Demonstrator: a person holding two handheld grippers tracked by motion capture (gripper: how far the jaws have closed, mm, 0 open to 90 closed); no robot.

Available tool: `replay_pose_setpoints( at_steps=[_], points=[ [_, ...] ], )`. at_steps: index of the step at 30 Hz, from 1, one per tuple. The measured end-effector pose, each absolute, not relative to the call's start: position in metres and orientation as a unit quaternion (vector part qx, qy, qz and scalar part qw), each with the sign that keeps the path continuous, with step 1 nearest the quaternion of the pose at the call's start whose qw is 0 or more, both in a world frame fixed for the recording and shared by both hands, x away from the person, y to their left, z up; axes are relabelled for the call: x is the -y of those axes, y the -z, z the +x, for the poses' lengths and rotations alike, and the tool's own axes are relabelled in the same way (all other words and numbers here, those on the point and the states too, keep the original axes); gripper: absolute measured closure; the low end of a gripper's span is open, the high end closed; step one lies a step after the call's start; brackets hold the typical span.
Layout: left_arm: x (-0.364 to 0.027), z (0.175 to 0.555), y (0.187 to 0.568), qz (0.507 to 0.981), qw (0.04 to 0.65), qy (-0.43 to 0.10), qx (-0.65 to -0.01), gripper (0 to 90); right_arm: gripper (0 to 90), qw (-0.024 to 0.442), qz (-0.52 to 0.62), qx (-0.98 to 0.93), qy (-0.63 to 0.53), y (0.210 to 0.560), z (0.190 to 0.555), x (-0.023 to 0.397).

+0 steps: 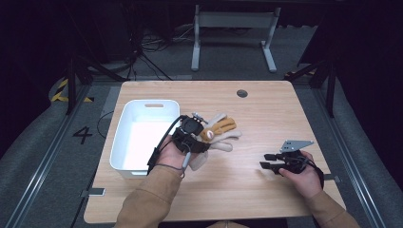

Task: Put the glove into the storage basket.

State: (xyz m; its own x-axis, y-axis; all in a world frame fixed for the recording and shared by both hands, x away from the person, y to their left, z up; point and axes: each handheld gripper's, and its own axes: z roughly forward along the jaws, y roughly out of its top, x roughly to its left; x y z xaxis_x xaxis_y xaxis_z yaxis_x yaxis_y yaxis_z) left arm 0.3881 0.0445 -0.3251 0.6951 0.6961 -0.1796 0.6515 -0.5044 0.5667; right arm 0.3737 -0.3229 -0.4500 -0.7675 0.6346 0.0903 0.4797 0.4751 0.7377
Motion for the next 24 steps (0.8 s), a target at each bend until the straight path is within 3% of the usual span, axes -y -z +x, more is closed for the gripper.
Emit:
replay_pose_setpoints(
  at_steps=[15, 24],
  points=[
    [-0.094, 0.388, 0.291, 0.836, 0.310, -0.067, -0.448, 67.3, 56.8, 0.110, 0.326, -0.853, -0.392, 0.452, 0.364, 0.318],
    [-0.126, 0.401, 0.290, 0.799, 0.324, -0.063, -0.503, 67.0, 55.4, 0.113, 0.327, -0.852, -0.393, 0.454, 0.363, 0.322]
  ],
)
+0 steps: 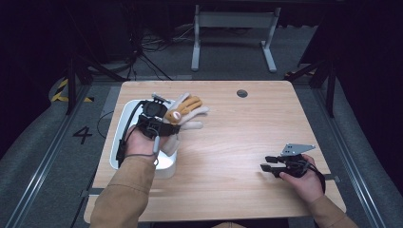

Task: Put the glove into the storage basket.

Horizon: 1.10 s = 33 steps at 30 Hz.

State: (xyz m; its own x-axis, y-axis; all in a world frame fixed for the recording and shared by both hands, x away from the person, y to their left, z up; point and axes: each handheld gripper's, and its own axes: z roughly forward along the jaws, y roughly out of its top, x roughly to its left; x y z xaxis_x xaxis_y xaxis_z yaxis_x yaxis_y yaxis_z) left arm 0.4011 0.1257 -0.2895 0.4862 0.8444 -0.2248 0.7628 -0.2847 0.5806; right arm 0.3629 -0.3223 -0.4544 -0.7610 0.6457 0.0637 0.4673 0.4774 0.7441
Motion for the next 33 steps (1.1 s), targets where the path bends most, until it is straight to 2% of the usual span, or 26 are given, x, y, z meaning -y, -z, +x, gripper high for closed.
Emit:
replay_pose_setpoints(
  at_steps=[13, 22, 25, 33],
  points=[
    [-0.162, 0.412, 0.297, 0.753, 0.334, -0.076, -0.563, 66.8, 54.1, 0.124, 0.320, -0.853, -0.393, 0.454, 0.361, 0.320],
    [-0.172, 0.415, 0.312, 0.731, 0.312, -0.079, -0.602, 66.6, 53.4, 0.128, 0.314, -0.856, -0.391, 0.455, 0.360, 0.319],
    [-0.173, 0.416, 0.317, 0.717, 0.289, -0.101, -0.626, 66.9, 53.4, 0.128, 0.312, -0.856, -0.393, 0.455, 0.360, 0.319],
    [-0.184, 0.420, 0.333, 0.688, 0.316, -0.072, -0.649, 66.7, 53.4, 0.126, 0.312, -0.857, -0.391, 0.457, 0.360, 0.318]
  ],
)
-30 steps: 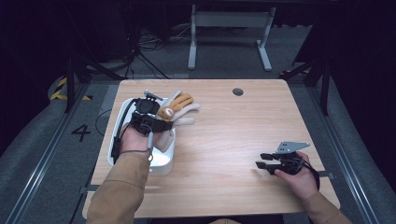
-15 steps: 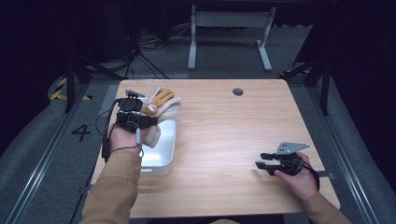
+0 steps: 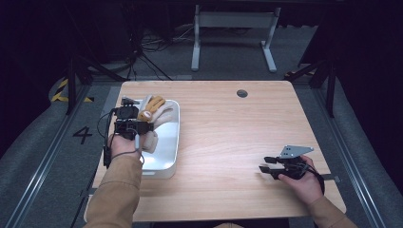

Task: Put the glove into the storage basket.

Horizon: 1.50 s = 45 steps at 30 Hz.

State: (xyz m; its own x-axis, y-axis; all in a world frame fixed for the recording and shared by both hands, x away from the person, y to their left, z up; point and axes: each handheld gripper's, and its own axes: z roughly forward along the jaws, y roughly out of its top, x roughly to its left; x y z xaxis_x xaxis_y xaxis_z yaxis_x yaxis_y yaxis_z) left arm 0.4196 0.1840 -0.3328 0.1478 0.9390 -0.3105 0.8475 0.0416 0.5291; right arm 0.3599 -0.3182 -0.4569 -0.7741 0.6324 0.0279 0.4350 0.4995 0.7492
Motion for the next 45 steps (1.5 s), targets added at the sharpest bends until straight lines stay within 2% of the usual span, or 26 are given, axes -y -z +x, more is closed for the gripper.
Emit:
replay_pose_setpoints(
  at_steps=[5, 13, 29, 45],
  points=[
    [-0.181, 0.421, 0.339, 0.675, 0.308, -0.082, -0.665, 66.6, 53.0, 0.121, 0.311, -0.859, -0.388, 0.459, 0.360, 0.318],
    [-0.181, 0.427, 0.353, 0.660, 0.304, -0.067, -0.683, 65.3, 52.4, 0.120, 0.312, -0.859, -0.388, 0.460, 0.361, 0.319],
    [-0.175, 0.442, 0.381, 0.656, 0.267, -0.041, -0.705, 64.4, 51.6, 0.118, 0.310, -0.858, -0.391, 0.461, 0.361, 0.319],
    [-0.171, 0.450, 0.397, 0.671, 0.240, -0.021, -0.701, 63.8, 50.8, 0.118, 0.308, -0.859, -0.393, 0.462, 0.362, 0.320]
  ],
)
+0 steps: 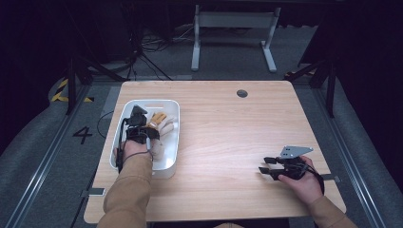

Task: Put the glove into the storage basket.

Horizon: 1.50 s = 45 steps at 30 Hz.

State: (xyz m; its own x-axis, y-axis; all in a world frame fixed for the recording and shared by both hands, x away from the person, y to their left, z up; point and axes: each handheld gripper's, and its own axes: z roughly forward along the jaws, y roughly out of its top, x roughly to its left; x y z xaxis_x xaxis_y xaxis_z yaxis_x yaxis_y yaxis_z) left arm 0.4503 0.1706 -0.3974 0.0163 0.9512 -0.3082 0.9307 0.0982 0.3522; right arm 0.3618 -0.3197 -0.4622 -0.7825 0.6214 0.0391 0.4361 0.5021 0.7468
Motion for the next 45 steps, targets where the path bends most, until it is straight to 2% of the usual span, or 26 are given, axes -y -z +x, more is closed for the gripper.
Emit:
replay_pose_setpoints(
  at_steps=[16, 18, 21, 28, 35, 41, 45],
  points=[
    [-0.175, 0.456, 0.415, 0.667, 0.212, -0.007, -0.714, 61.8, 50.3, 0.115, 0.303, -0.862, -0.391, 0.464, 0.362, 0.318],
    [-0.174, 0.456, 0.416, 0.671, 0.214, -0.003, -0.709, 58.9, 50.4, 0.115, 0.303, -0.862, -0.391, 0.464, 0.362, 0.319],
    [-0.171, 0.456, 0.415, 0.679, 0.222, 0.003, -0.700, 49.7, 50.3, 0.114, 0.304, -0.861, -0.391, 0.464, 0.362, 0.319],
    [-0.163, 0.456, 0.405, 0.676, 0.228, 0.008, -0.701, 49.5, 50.2, 0.112, 0.302, -0.861, -0.395, 0.465, 0.362, 0.319],
    [-0.159, 0.460, 0.409, 0.674, 0.227, 0.048, -0.702, 28.3, 50.2, 0.111, 0.302, -0.860, -0.396, 0.465, 0.362, 0.319],
    [-0.160, 0.458, 0.407, 0.677, 0.221, 0.054, -0.699, 26.2, 50.2, 0.112, 0.302, -0.860, -0.396, 0.465, 0.362, 0.319],
    [-0.166, 0.454, 0.400, 0.680, 0.215, 0.029, -0.701, 26.1, 50.2, 0.111, 0.301, -0.860, -0.396, 0.465, 0.362, 0.319]
  ],
)
